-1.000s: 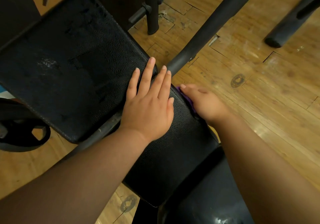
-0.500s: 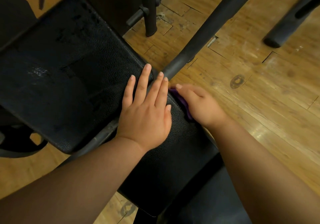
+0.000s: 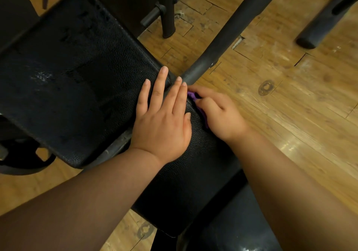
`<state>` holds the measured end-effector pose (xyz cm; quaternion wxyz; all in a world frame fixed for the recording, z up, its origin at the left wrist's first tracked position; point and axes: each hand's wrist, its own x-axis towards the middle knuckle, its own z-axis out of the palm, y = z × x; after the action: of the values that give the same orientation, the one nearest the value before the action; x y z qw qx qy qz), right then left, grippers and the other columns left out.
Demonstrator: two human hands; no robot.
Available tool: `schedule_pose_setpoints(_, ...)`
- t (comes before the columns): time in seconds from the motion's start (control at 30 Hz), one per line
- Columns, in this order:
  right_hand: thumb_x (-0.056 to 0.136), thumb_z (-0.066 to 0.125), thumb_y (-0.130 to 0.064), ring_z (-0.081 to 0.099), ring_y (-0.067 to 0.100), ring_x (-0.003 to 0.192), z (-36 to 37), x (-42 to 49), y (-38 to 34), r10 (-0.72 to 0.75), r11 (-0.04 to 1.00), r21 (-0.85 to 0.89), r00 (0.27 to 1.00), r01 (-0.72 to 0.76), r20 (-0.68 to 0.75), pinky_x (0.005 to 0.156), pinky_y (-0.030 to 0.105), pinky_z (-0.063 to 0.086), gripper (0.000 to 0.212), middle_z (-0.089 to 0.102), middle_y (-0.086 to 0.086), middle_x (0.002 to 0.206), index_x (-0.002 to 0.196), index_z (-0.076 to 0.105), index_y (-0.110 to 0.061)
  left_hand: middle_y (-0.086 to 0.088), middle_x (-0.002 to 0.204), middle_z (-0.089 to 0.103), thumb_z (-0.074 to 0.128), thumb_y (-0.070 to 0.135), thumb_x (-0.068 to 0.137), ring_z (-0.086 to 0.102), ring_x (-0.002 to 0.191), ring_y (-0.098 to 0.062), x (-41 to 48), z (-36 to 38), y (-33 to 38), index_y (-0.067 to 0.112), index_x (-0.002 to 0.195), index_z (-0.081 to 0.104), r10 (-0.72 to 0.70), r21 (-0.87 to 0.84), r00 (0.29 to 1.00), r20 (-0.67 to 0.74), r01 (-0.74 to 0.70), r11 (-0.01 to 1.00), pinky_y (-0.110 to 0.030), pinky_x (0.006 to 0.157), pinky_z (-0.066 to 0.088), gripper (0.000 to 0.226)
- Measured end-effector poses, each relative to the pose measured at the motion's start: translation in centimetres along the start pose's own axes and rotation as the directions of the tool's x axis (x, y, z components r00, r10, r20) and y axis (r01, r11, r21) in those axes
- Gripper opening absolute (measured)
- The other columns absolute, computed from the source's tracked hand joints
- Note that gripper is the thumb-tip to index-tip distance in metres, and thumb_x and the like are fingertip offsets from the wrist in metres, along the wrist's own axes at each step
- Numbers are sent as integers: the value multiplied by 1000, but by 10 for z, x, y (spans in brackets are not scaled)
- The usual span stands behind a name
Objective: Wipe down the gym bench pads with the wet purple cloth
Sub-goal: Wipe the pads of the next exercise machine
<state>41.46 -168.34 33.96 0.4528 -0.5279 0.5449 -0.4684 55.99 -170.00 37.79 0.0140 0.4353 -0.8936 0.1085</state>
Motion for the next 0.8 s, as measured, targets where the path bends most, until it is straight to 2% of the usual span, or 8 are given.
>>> schedule_pose_setpoints(0.1, 88, 41, -13, 49, 11, 128, 1, -23, 7, -139, 986, -102, 990, 135, -37, 109, 22, 33, 48, 55, 0, 134, 133, 53, -5, -6, 153, 39, 35, 34, 93, 12, 148, -33, 0, 0, -1, 5, 145, 40, -3, 0, 1000, -2, 3, 1000, -51, 119, 5, 59)
schedule_pose_setpoints(0.17, 88, 39, -15, 45, 11, 132, 0, -30, 10, -173, 978, -125, 984, 166, -46, 111, 22, 30, 51, 51, 1, 138, 136, 50, -3, -6, 153, 38, 34, 34, 94, 11, 149, -33, 0, 0, 0, 5, 146, 39, 2, 4, 1000, 4, -2, 1000, -51, 119, 5, 60)
schedule_pose_setpoints(0.37, 91, 43, -9, 48, 3, 122, -3, -9, 10, -132, 982, -136, 991, 133, 12, 103, 12, 30, 46, 54, -8, 130, 135, 52, -7, -7, 153, 38, 34, 34, 94, 11, 148, -33, -1, -1, 0, 5, 146, 38, 6, 9, 1000, 2, -6, 1000, -51, 119, 4, 60)
schedule_pose_setpoints(0.53, 97, 44, -29, 44, 9, 131, -8, -39, 26, -142, 952, -272, 990, 138, 4, 110, 20, 31, 49, 51, 0, 139, 140, 45, -6, -7, 153, 38, 33, 35, 94, 10, 149, -33, -1, 0, -1, 5, 146, 37, 7, 5, 1000, -6, -7, 1000, -51, 119, 5, 60)
schedule_pose_setpoints(0.67, 96, 39, -39, 48, 8, 121, -7, -23, 20, -129, 931, -339, 990, 138, 47, 101, 7, 29, 54, 58, 4, 132, 137, 49, -6, -7, 153, 37, 34, 36, 94, 10, 149, -33, -1, 0, 0, 5, 146, 37, 12, 5, 1000, -13, -12, 1000, -52, 119, 6, 60)
schedule_pose_setpoints(0.8, 97, 42, -36, 46, 6, 125, -6, -28, 23, -161, 934, -322, 987, 153, 2, 104, 8, 28, 53, 54, 0, 134, 139, 46, -6, -7, 154, 36, 34, 38, 94, 10, 149, -34, -2, -1, 0, 5, 147, 37, 20, 13, 1000, -11, -20, 1000, -52, 119, 5, 62)
